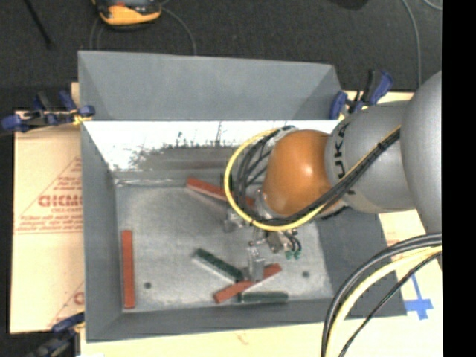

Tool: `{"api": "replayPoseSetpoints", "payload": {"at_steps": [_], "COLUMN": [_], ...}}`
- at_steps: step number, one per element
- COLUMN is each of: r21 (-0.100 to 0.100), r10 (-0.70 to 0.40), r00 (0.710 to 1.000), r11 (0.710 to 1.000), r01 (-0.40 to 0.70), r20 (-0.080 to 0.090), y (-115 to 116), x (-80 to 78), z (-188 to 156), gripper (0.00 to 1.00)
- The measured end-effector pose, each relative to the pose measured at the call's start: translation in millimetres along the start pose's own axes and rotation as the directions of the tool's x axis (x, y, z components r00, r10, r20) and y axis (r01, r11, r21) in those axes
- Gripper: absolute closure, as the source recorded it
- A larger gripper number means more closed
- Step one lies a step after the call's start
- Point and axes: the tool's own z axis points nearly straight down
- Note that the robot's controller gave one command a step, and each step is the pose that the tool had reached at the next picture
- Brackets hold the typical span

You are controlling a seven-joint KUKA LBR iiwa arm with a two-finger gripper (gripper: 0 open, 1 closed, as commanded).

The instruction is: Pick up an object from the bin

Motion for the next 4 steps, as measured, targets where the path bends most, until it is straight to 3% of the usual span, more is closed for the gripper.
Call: {"api": "replayPoseSetpoints", "payload": {"at_steps": [1, 2, 3, 4], "r21": [0.000, 0.001, 0.001, 0.000], "r10": [-0.155, 0.039, 0.039, -0.364], "r00": [0.988, 0.999, 0.999, 0.931], "r11": [0.988, 0.999, 0.999, 0.931], "r01": [0.155, -0.039, -0.039, 0.364], "r20": [-0.004, -0.004, -0.004, -0.005], "y": [5.0, 49.6, 49.5, 20.2], "x": [34.6, 14.5, 14.5, 11.6], "z": [-3.4, -0.4, -0.4, -31.7], "gripper": [0.00, 1.00, 1.00, 0.00]}}
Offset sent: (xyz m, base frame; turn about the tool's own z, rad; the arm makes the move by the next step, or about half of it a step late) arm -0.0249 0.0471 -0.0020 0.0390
